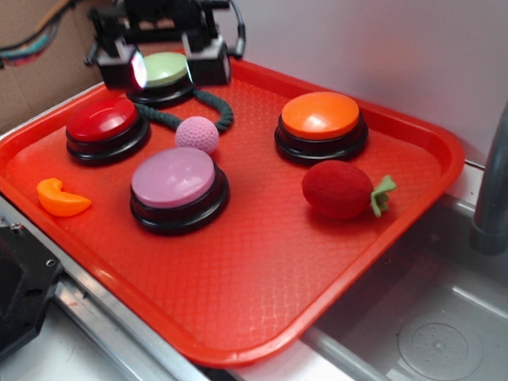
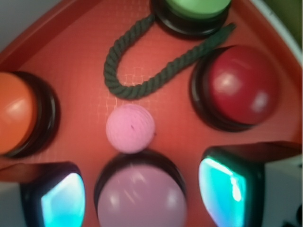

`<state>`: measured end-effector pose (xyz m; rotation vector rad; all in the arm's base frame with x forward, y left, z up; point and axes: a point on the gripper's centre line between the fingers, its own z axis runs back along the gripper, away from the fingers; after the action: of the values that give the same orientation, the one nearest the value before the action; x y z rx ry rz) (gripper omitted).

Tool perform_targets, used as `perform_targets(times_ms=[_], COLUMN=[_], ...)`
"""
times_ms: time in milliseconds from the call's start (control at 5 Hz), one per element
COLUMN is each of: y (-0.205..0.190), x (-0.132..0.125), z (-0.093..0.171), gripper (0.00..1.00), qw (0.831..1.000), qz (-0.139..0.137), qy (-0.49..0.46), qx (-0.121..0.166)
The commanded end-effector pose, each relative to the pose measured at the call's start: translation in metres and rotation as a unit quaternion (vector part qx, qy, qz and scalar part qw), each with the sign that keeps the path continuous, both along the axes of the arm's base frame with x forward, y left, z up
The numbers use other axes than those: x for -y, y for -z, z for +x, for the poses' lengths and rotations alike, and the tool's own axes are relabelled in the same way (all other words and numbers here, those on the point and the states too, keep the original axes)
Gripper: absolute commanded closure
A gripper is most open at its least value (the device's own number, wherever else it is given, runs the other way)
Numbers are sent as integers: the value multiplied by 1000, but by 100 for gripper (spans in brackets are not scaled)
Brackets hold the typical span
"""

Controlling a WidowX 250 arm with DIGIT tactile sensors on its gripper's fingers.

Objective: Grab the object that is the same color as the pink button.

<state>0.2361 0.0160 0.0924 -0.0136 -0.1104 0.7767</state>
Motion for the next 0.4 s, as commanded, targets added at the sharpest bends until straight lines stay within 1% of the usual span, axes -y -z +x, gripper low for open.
perform_targets(times_ms=[0, 200], y=[30, 38], x=[-11, -14], z=[11, 11], gripper=[0, 0], qw=[999, 998], qz=[14, 11], qy=[-51, -63], qx=[14, 14])
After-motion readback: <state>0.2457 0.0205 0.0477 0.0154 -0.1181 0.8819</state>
